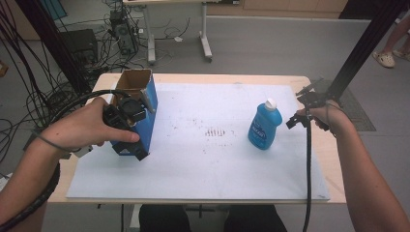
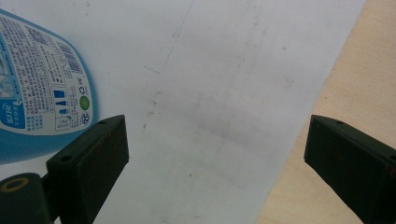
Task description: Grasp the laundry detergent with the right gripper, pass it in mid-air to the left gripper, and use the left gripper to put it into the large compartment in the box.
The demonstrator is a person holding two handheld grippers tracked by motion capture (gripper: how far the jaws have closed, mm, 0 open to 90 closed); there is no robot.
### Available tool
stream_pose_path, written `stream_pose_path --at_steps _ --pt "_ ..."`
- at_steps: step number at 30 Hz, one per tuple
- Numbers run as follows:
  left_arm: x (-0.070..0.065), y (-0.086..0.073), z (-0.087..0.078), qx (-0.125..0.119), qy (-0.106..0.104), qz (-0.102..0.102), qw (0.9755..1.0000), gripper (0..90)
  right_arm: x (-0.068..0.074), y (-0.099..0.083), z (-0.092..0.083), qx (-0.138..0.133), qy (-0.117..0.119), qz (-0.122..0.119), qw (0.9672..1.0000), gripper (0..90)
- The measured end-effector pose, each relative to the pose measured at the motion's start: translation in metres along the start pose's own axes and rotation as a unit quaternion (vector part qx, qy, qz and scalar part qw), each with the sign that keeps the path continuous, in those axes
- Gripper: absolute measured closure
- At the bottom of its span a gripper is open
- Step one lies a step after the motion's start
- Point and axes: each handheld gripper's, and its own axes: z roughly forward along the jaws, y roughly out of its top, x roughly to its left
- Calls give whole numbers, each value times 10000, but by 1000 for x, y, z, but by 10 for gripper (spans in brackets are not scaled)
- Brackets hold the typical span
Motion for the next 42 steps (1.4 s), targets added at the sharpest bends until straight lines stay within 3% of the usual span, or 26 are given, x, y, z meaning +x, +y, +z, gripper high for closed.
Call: stream_pose_path --at_steps 25,42 --pt "-2 0 1 -58 -16 25 10000 78 0 -14 -8 -86 -62 15 9999 63" --pt "-12 6 6 -92 -46 106 9999 79 4 -42 -21 -215 -97 -82 9997 63"
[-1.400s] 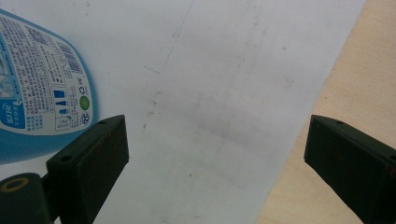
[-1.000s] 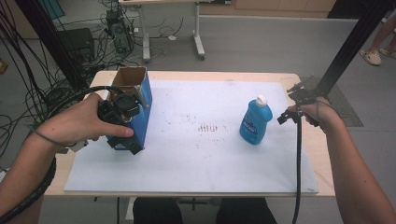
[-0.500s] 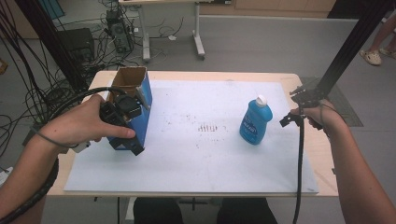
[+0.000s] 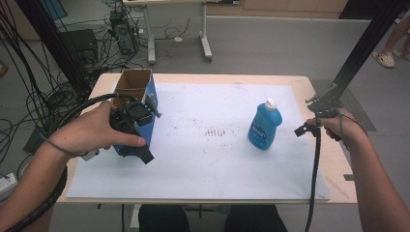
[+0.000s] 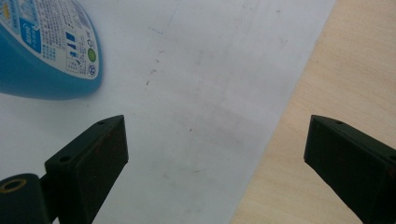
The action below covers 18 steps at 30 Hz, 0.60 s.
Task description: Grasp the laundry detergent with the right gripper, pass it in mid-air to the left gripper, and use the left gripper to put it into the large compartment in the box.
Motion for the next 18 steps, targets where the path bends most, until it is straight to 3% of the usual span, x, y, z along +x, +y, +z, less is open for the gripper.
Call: stream_pose_path --at_steps 18 --pt "-7 -1 6 -166 -67 -62 9998 78 5 -25 -2 -120 86 -26 9999 63"
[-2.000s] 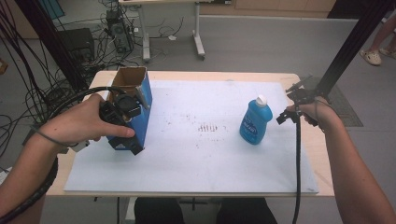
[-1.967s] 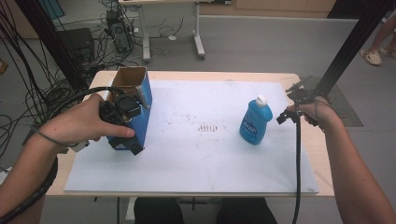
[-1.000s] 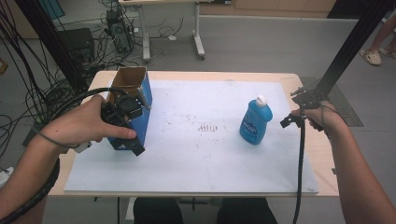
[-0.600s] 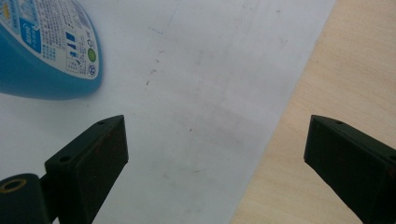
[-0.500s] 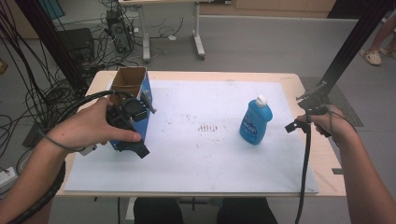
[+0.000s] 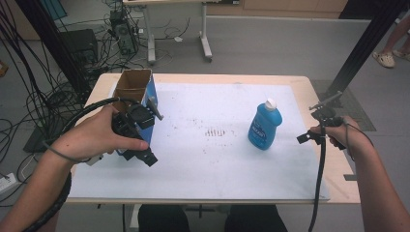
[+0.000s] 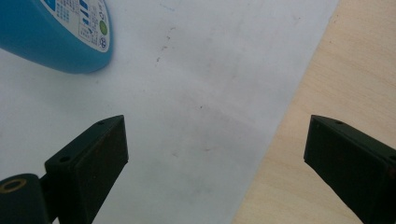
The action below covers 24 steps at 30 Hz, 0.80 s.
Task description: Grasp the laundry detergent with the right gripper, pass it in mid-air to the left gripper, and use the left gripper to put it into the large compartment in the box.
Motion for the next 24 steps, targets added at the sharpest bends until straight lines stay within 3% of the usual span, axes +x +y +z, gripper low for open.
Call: stream_pose_path --at_steps 24 --pt "-4 10 16 2 -144 51 9999 81 22 -25 6 36 -26 -254 9997 62"
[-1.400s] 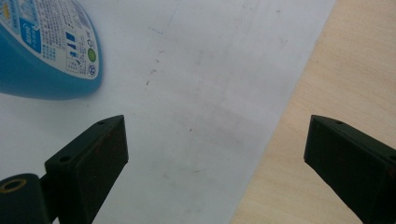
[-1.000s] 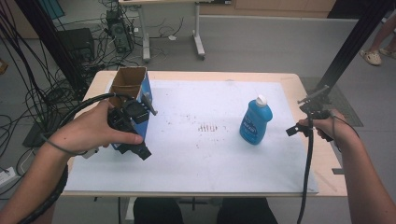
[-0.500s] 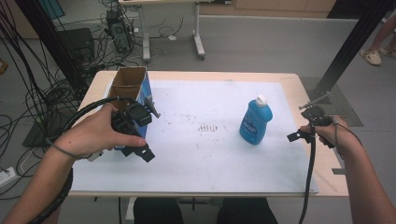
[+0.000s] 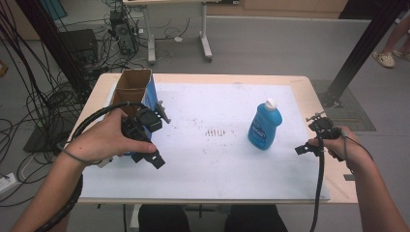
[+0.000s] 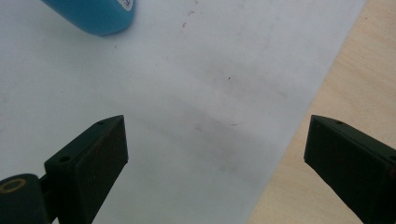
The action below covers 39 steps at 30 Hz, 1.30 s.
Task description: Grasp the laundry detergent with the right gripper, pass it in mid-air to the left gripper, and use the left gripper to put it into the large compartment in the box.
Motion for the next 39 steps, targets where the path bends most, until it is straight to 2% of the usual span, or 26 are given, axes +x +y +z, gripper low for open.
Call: stream_pose_path --at_steps 15,32,37,39 --pt "-6 10 5 -31 -64 91 9999 82 19 -7 6 -5 79 -143 9999 62" --pt "-12 21 9 -53 -81 221 9997 82 39 -8 12 -85 194 -180 9996 62" --pt "-13 23 10 -59 -90 240 9997 82 44 -8 14 -139 200 -269 9993 62" --pt "-14 24 10 -57 -99 247 9996 82 47 -8 15 -122 226 -217 9994 62"
